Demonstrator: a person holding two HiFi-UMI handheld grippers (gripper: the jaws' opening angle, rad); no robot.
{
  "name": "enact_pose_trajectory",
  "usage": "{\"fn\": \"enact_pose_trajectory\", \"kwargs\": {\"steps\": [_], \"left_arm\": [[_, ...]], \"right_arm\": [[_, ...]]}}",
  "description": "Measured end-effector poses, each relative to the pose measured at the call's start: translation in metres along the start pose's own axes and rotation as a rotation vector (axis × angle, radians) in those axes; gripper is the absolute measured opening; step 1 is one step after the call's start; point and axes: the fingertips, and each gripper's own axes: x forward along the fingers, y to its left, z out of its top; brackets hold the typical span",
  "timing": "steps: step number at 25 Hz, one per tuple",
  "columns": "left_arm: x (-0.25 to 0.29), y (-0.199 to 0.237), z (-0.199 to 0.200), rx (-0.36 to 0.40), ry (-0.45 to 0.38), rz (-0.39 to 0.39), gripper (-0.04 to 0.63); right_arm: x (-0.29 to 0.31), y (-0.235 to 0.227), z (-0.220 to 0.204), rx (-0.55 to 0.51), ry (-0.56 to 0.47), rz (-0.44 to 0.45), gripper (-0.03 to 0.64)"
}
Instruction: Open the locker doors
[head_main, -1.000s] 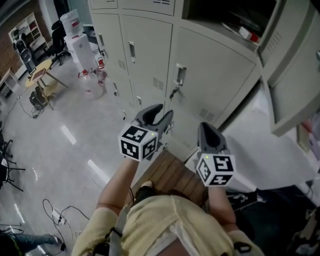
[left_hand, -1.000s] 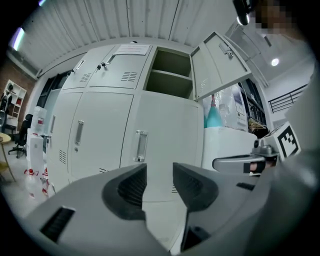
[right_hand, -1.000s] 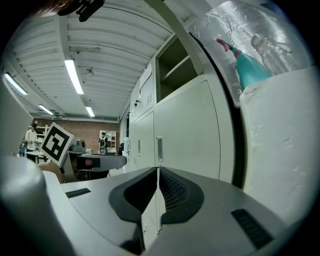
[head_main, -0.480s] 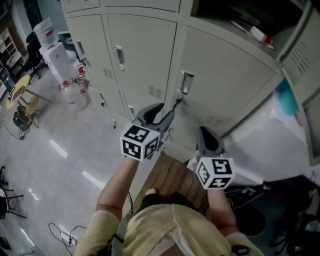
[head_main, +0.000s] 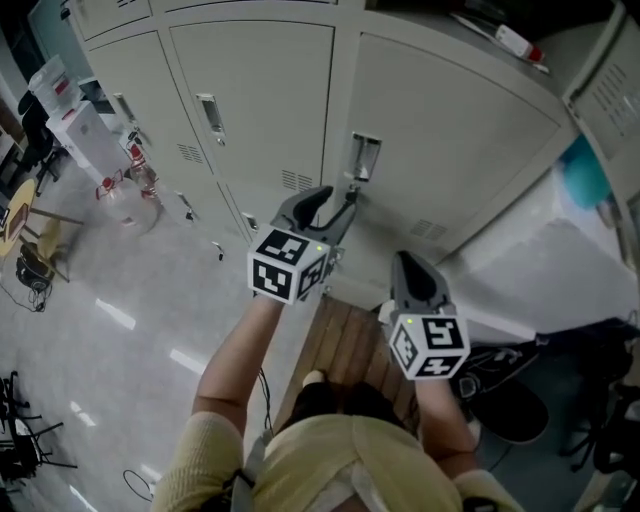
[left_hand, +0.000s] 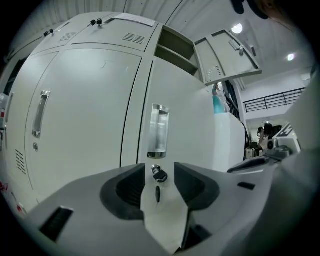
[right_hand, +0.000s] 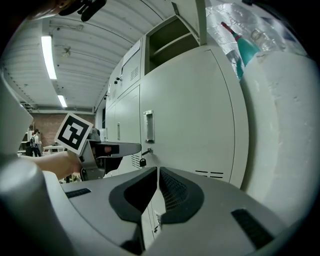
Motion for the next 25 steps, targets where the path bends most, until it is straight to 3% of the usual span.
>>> {"fn": "enact_pose_trajectory", "kwargs": {"steps": [11,25], "left_arm": [[0.028,-0.007,-0.019,-0.004,0.039,-0.086,0.164],[0.036,-0.014,-0.024,0.015,0.059,-0.18,0.163]], "right_arm": [[-0.002,-0.012,-0.018,0.045,0.03,-0.097,-0.006],[-0.003,-0.008,-0.02,0.056,0.035,-0.124,-0.006]]}}
